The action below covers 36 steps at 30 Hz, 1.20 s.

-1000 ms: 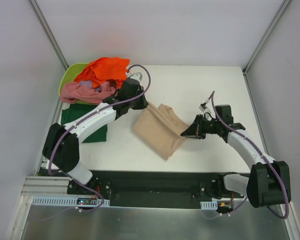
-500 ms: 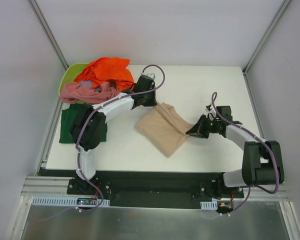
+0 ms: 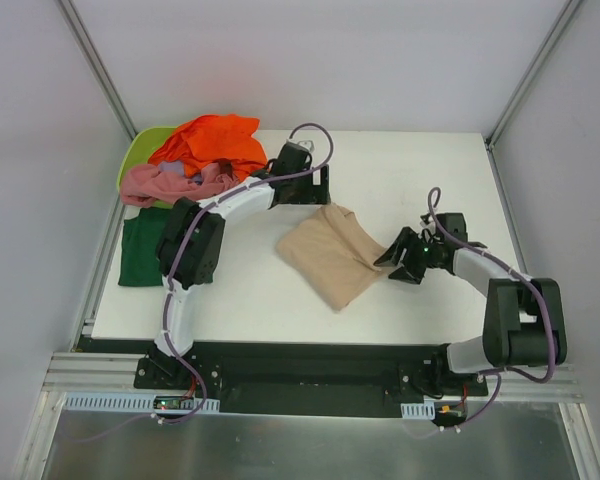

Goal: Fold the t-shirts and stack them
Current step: Fold the long partially folded tshirt into a neat square, then smooth out wrinkles on the folded tshirt

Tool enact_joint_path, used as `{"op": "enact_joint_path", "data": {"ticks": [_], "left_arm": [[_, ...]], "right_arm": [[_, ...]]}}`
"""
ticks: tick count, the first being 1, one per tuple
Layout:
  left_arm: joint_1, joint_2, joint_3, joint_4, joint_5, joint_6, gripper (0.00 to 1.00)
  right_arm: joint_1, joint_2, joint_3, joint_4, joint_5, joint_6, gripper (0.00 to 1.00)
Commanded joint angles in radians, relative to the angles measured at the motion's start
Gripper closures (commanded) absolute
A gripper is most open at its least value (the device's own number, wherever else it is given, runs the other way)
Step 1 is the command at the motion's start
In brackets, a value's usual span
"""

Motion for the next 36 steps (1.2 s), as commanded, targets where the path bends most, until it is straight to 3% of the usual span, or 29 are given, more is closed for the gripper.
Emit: {"op": "enact_joint_path", "data": {"ticks": [1, 5, 8, 13, 17, 23, 28, 36], "left_arm": [[0.029, -0.062, 0.043, 0.022, 0.067, 0.043, 0.01], [0.029, -0.181, -0.019, 0.019, 0.131, 0.056, 0.01], [0.029, -0.284, -0.105, 0.019, 0.136, 0.044, 0.01], [0.029, -0.445, -0.289, 0.072, 0.159, 0.002, 0.01], [0.029, -0.470, -0.377, 0.200, 0.349, -0.025, 0.01], [0.035, -0.315, -0.304, 0.228, 0.515, -0.088, 0.01], [0.047, -0.196, -0.239, 0.244, 0.556, -0.116, 0.01], [0.047, -0.022, -0.145, 0.295, 0.569, -0.140, 0.01]], "right_arm": [[-0.008, -0.150, 0.040, -0.134, 0.152, -0.047, 0.32], [0.005, -0.354, 0.058, -0.246, 0.281, -0.079, 0.14], [0.040, -0.497, 0.045, -0.291, 0.274, -0.102, 0.03], [0.187, -0.588, 0.017, -0.227, 0.200, -0.101, 0.04], [0.300, -0.475, 0.037, -0.112, 0.206, -0.078, 0.04], [0.334, -0.226, 0.117, -0.030, 0.243, -0.100, 0.04], [0.304, -0.054, 0.206, -0.062, 0.398, -0.190, 0.04], [0.252, 0.124, 0.240, -0.053, 0.400, -0.197, 0.04]]}}
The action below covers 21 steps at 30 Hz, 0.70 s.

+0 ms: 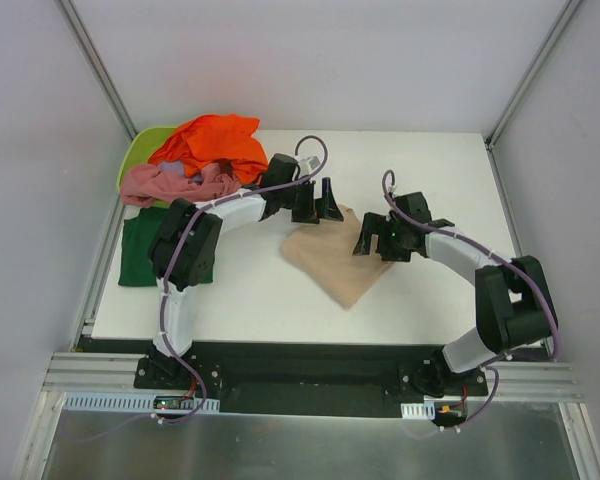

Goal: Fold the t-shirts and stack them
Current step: Smooth out wrinkles on the folded tshirt

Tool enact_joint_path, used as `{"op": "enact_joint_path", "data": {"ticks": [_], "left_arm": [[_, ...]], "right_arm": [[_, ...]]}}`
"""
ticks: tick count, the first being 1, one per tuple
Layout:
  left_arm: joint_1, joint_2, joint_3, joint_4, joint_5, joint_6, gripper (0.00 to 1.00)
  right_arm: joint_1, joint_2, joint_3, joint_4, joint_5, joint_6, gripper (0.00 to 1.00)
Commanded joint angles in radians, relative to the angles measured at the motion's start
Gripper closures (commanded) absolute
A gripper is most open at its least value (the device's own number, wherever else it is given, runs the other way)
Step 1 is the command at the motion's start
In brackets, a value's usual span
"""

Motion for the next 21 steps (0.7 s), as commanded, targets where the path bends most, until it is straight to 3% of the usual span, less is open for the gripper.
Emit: {"op": "enact_joint_path", "data": {"ticks": [1, 7, 11, 16, 21], "left_arm": [[0.009, 0.066, 0.073, 0.065, 0.057, -0.024, 0.01], [0.008, 0.045, -0.070, 0.065, 0.003, -0.054, 0.01], [0.002, -0.110, -0.319, 0.091, -0.096, -0.136, 0.01], [-0.026, -0.303, -0.498, 0.141, -0.127, -0.177, 0.01], [-0.043, -0.443, -0.550, 0.218, -0.026, -0.222, 0.01]], "right_arm": [[-0.029, 0.079, 0.032, 0.010, 0.023, -0.033, 0.04], [-0.081, 0.163, 0.047, 0.011, 0.032, -0.055, 0.04], [-0.110, 0.162, 0.064, 0.007, 0.002, -0.087, 0.04], [-0.112, 0.073, 0.055, -0.013, -0.066, -0.151, 0.04], [-0.109, -0.080, 0.058, -0.084, -0.083, -0.171, 0.04]]}}
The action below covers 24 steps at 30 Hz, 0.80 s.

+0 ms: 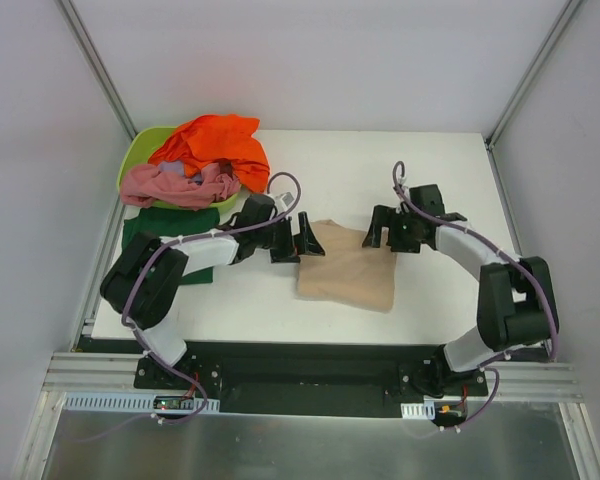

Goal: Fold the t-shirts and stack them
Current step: Smooth out wrinkles on the folded tshirt

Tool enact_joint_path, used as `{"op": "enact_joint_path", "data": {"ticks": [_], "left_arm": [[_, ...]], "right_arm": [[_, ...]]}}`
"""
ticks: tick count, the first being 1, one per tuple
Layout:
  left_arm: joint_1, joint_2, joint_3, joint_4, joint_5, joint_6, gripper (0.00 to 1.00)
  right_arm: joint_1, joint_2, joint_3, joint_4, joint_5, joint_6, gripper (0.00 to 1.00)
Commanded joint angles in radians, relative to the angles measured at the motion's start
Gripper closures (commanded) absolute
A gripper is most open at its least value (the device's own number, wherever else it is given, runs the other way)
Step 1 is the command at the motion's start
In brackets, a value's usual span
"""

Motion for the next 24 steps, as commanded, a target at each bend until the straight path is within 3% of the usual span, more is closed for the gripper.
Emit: {"op": "enact_joint_path", "data": {"ticks": [1, 6, 11, 14, 17, 24], "left_arm": [[-0.020, -0.144, -0.029, 0.056, 0.039, -0.034, 0.01], [-0.032, -0.155, 0.051, 0.034, -0.008, 0.032, 0.01], [-0.029, 0.026, 0.212, -0.009, 0.023, 0.070, 0.01], [-0.029, 0.124, 0.307, -0.032, 0.053, 0.053, 0.01], [-0.028, 0.201, 0.365, -0.085, -0.019, 0.063, 0.01], [-0.023, 0.334, 0.474, -0.181, -0.145, 0.087, 0.01]], "right_arm": [[-0.009, -0.184, 0.008, -0.102, -0.001, -0.051, 0.04], [-0.039, -0.370, -0.047, -0.134, -0.009, 0.071, 0.04], [-0.009, -0.454, -0.199, 0.117, -0.377, 0.228, 0.04], [0.103, -0.433, -0.235, 0.210, -0.407, 0.224, 0.04], [0.177, -0.363, -0.239, 0.218, -0.366, 0.200, 0.04], [0.189, -0.212, -0.325, 0.323, -0.355, 0.220, 0.04]]}}
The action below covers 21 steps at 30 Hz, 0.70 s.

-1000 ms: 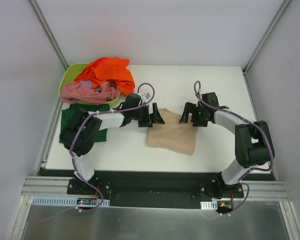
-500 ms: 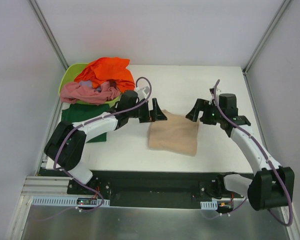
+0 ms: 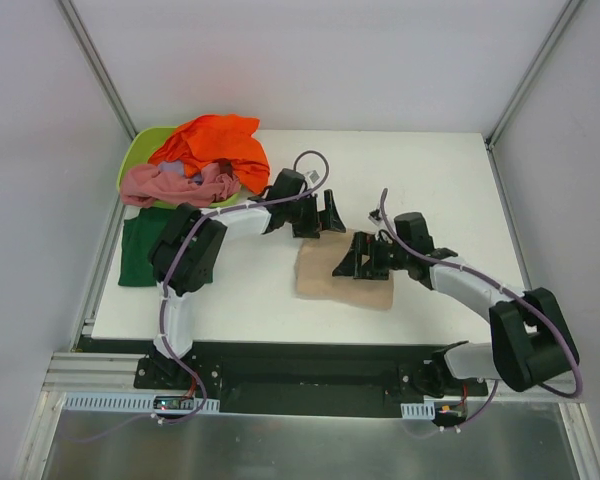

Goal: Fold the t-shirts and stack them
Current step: Smooth out wrinkles on the folded tshirt

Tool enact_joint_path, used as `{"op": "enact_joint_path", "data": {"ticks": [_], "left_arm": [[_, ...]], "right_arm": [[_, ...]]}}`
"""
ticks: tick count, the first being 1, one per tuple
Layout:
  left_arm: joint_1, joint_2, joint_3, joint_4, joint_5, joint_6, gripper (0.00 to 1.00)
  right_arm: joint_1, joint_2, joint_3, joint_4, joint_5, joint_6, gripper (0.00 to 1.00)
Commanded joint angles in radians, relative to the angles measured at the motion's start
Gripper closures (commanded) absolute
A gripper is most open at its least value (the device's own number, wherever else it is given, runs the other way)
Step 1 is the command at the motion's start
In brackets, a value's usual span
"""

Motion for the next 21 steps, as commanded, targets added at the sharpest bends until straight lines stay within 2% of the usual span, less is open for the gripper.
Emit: {"op": "enact_joint_path", "data": {"ticks": [1, 5, 8, 13, 19, 21], "left_arm": [[0.011, 0.038, 0.060, -0.074, -0.090, 0.043, 0.01], [0.018, 0.054, 0.045, -0.094, -0.101, 0.045, 0.01], [0.024, 0.052, 0.032, -0.097, -0.107, 0.048, 0.01], [0.029, 0.029, 0.026, -0.105, -0.063, 0.064, 0.01], [0.024, -0.101, 0.020, -0.105, 0.032, 0.126, 0.01], [0.012, -0.162, 0.005, -0.111, -0.030, 0.164, 0.01]], "right_arm": [[0.003, 0.071, -0.069, 0.102, -0.018, 0.013, 0.04], [0.003, 0.120, -0.158, 0.132, -0.015, 0.028, 0.04], [0.008, 0.122, -0.247, 0.206, -0.015, 0.063, 0.04], [0.010, 0.091, -0.344, 0.229, 0.017, 0.077, 0.04], [0.010, -0.079, -0.270, 0.102, 0.046, 0.073, 0.04], [0.010, -0.154, -0.221, 0.042, 0.072, 0.067, 0.04]]}}
